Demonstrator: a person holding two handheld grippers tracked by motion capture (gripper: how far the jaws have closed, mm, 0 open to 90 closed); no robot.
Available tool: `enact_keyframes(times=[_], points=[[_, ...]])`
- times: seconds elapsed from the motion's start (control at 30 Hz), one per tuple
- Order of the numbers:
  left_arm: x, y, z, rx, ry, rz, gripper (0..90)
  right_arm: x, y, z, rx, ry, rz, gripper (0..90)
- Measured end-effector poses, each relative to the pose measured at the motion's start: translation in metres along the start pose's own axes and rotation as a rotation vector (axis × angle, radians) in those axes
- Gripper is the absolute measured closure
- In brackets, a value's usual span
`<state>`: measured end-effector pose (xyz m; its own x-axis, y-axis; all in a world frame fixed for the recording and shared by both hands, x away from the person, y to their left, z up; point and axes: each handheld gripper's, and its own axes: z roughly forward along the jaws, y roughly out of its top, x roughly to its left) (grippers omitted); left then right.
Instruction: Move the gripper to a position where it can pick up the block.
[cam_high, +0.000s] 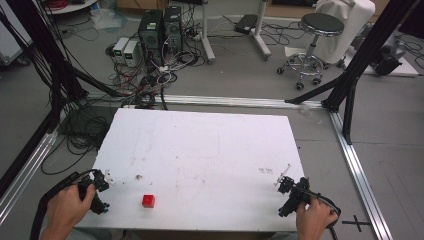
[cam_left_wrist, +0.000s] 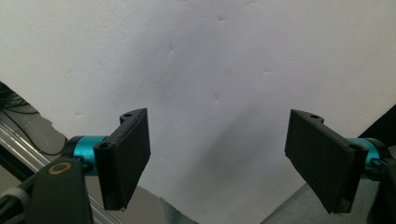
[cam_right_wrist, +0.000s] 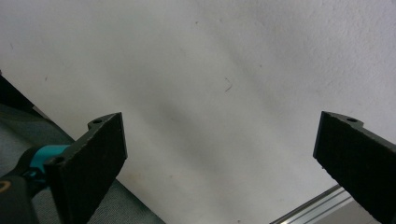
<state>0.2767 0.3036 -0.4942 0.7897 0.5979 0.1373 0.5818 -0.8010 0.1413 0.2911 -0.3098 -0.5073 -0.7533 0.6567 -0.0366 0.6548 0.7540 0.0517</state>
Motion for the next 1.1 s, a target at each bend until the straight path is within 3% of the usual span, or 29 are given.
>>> enact_keyframes(times=[0.43,0.97,1.0,1.1], points=[[-0.0021,0.0003,0.0034,-0.014,-0.003,0.003,22.6,0.0018,0.0011,-0.0006,0.001,-0.004,-0.012,1.8],[-0.0040,0.0040,0.0027,-0.045,0.008,0.096,22.6,0.0055,0.0021,-0.0026,-0.008,-0.007,-0.023,1.8],[-0.0036,0.0047,0.0026,-0.041,0.020,0.122,22.7,0.0056,0.0024,-0.0029,-0.010,-0.007,-0.022,1.8],[-0.0031,0.0062,0.0014,-0.047,0.012,0.148,22.7,0.0065,0.0021,-0.0037,-0.016,-0.005,-0.025,1.8]])
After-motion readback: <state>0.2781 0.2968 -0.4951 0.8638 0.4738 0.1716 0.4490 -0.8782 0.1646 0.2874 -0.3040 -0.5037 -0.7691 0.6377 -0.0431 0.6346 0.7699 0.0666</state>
